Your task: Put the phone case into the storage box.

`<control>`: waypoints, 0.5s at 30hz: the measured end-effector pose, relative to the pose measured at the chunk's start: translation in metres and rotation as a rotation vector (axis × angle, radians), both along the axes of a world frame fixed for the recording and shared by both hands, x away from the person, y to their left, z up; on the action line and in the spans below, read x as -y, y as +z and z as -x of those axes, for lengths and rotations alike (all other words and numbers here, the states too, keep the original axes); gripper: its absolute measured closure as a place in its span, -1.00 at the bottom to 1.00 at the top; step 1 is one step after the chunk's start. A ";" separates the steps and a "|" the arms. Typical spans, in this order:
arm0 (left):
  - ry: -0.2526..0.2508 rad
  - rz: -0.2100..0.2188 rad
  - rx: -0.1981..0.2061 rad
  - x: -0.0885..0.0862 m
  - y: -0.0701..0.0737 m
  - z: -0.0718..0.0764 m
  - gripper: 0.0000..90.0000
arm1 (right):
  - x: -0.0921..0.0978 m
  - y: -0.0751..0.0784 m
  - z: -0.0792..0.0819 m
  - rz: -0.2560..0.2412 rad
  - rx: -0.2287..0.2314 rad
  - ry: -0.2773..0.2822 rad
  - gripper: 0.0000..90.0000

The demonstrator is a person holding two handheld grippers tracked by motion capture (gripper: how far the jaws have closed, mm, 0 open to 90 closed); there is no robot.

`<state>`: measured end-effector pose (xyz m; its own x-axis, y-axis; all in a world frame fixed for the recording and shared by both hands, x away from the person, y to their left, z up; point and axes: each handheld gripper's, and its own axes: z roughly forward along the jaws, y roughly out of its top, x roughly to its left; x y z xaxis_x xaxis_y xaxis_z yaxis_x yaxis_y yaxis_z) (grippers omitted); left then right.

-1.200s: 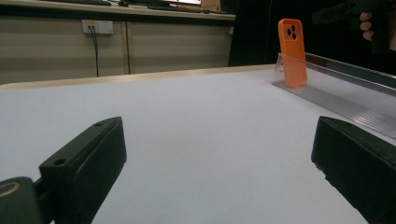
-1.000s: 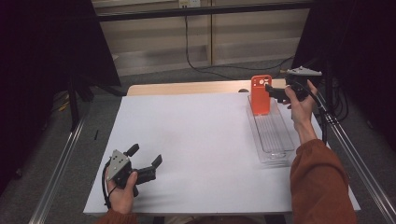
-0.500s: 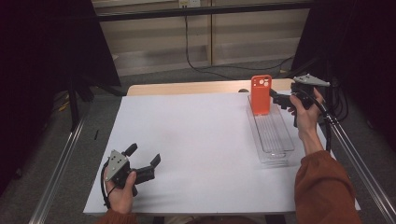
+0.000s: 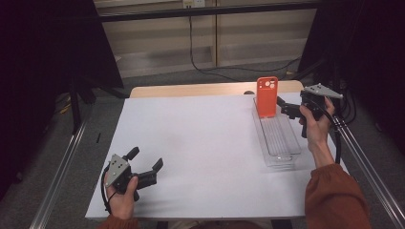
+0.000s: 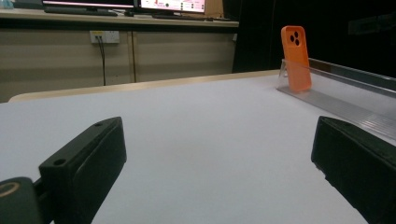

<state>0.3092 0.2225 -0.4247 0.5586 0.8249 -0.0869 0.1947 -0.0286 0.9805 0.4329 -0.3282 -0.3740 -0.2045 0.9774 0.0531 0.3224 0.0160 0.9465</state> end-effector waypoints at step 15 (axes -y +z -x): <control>0.016 -0.022 0.015 -0.001 0.000 0.002 -0.94 | 0.003 0.003 0.031 -0.023 0.040 0.020 -1.00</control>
